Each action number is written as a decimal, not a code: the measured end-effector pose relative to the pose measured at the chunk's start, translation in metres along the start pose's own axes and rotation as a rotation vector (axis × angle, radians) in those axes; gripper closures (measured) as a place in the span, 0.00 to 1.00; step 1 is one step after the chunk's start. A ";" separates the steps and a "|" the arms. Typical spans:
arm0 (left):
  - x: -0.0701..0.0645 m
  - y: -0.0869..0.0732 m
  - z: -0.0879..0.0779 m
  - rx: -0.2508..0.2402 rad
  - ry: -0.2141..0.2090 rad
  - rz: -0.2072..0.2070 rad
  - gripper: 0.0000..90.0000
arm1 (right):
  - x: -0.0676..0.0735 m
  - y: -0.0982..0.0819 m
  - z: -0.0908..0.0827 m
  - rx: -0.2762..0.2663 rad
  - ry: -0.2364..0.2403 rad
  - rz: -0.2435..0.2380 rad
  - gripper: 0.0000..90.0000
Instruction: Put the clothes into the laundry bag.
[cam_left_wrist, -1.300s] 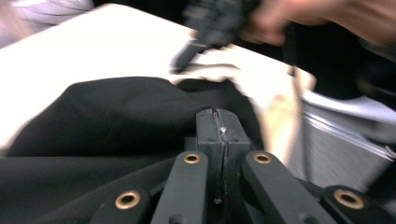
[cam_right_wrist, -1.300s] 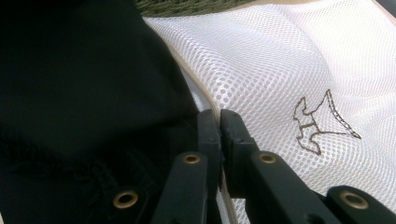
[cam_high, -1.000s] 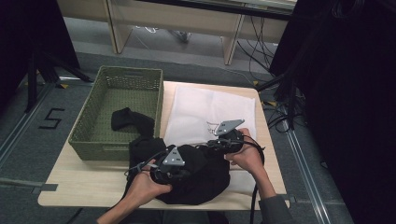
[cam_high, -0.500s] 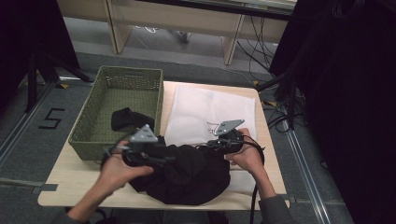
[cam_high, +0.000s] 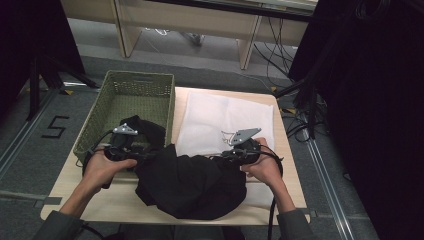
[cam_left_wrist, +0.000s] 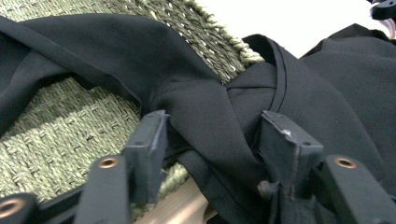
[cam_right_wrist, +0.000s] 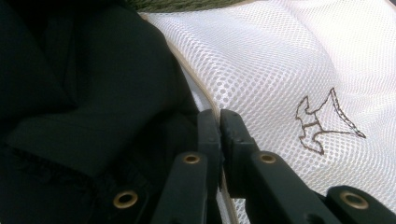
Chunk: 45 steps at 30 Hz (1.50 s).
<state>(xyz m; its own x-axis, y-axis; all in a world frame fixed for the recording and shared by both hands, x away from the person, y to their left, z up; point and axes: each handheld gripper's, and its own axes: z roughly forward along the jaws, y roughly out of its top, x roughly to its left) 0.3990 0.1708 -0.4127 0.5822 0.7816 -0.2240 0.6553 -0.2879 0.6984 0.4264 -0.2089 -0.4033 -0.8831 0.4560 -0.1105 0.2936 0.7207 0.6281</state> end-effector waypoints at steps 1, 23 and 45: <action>0.001 0.000 -0.002 -0.017 -0.014 -0.001 0.50 | 0.000 0.000 0.000 0.000 -0.001 -0.001 0.98; -0.150 0.013 0.009 -0.121 -0.188 0.385 0.95 | 0.000 0.000 -0.001 -0.004 0.000 0.000 0.98; -0.125 0.020 0.014 -0.108 -0.165 0.258 0.46 | -0.001 0.001 -0.004 -0.019 -0.004 -0.005 0.98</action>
<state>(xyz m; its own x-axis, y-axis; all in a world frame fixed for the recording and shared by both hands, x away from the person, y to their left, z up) 0.3462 0.0598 -0.3805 0.7983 0.5878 -0.1313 0.4263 -0.3975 0.8126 0.4266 -0.2107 -0.3996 -0.8830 0.4546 -0.1170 0.2819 0.7129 0.6421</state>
